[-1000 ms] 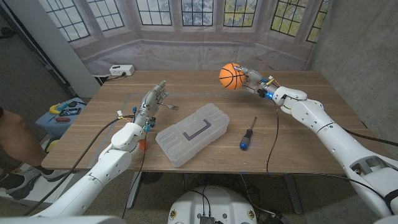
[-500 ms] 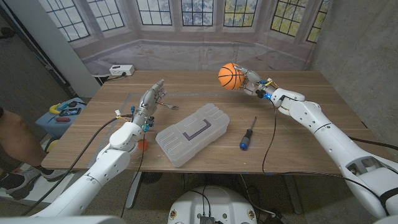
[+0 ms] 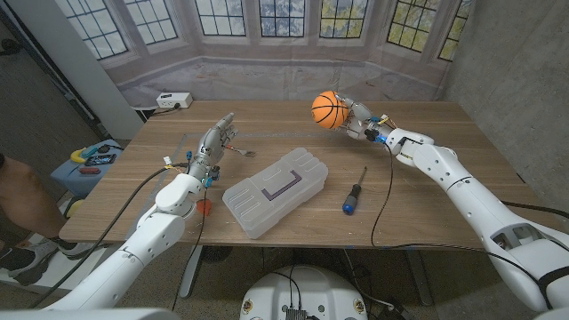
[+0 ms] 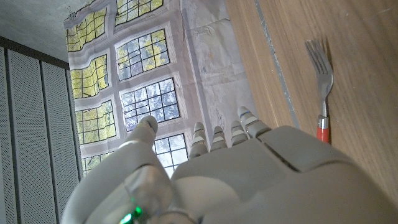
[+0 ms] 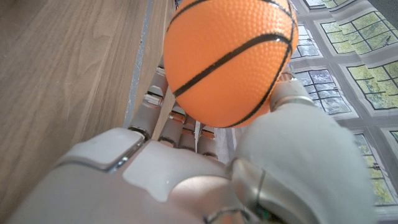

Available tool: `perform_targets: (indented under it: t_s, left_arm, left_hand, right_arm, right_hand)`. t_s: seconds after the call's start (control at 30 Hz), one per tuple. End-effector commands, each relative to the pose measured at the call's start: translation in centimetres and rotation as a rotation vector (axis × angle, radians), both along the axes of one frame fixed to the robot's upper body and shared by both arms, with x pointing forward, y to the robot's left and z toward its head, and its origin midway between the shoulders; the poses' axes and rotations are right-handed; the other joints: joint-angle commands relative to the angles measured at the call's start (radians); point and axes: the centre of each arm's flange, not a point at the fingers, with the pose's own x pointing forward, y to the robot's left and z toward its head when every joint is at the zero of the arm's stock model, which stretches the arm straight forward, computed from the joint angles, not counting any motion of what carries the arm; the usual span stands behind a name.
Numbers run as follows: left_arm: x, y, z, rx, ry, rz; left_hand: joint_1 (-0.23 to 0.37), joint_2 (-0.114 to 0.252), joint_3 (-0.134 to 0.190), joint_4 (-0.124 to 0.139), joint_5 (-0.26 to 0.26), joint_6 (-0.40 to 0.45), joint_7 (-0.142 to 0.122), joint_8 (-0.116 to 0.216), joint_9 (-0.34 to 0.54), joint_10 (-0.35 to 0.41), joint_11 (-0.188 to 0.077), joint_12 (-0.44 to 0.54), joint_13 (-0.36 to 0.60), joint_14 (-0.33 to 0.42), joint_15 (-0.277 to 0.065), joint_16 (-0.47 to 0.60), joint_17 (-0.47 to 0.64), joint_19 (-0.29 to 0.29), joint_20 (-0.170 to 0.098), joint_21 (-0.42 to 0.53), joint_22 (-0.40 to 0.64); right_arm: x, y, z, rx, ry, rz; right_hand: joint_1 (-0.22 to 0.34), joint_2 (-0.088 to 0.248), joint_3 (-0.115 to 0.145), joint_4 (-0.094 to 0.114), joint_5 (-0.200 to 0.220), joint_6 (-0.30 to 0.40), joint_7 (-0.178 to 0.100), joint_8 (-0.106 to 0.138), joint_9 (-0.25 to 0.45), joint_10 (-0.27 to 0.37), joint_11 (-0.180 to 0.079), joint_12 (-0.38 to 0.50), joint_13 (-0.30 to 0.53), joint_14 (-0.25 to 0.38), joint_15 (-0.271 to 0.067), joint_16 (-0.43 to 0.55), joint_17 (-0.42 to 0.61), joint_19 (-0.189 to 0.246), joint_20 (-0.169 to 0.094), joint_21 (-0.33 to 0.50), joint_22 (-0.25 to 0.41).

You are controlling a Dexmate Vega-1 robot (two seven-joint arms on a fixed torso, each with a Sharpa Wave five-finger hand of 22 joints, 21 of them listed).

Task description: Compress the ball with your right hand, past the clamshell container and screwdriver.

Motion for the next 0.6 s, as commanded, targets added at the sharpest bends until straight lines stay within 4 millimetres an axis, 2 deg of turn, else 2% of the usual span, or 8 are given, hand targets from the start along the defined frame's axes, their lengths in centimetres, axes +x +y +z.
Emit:
perform_targets:
  t_s: [0.03, 0.6]
  left_arm:
    - [-0.08, 0.05, 0.01, 0.0, 0.005, 0.001]
    - [-0.37, 0.35, 0.37, 0.007, -0.002, 0.013]
  left_hand:
    - [-0.008, 0.003, 0.007, -0.002, 0.008, 0.005, 0.001, -0.001, 0.002, 0.008, 0.007, 0.006, 0.002, 0.005, 0.008, 0.002, 0.002, 0.006, 0.006, -0.001, 0.005]
    - [-0.007, 0.004, 0.011, -0.007, 0.009, 0.007, 0.0, -0.001, 0.002, 0.009, 0.007, 0.006, 0.002, 0.005, 0.007, 0.002, 0.001, 0.004, 0.005, -0.001, 0.005]
  right_arm:
    - [0.33, 0.47, -1.38, 0.1, 0.075, 0.073]
    - [0.72, 1.0, -1.92, 0.189, 0.099, 0.121]
  right_hand:
    - [0.01, 0.022, -0.005, 0.004, 0.002, -0.005, -0.001, -0.005, 0.003, -0.003, -0.002, -0.003, 0.0, 0.003, 0.005, -0.003, 0.005, 0.004, 0.006, 0.0, 0.005]
    - [0.003, 0.025, -0.008, 0.003, 0.004, -0.019, -0.004, -0.018, 0.002, -0.01, -0.001, -0.009, -0.009, -0.007, 0.01, -0.012, 0.008, 0.002, 0.012, 0.0, 0.006]
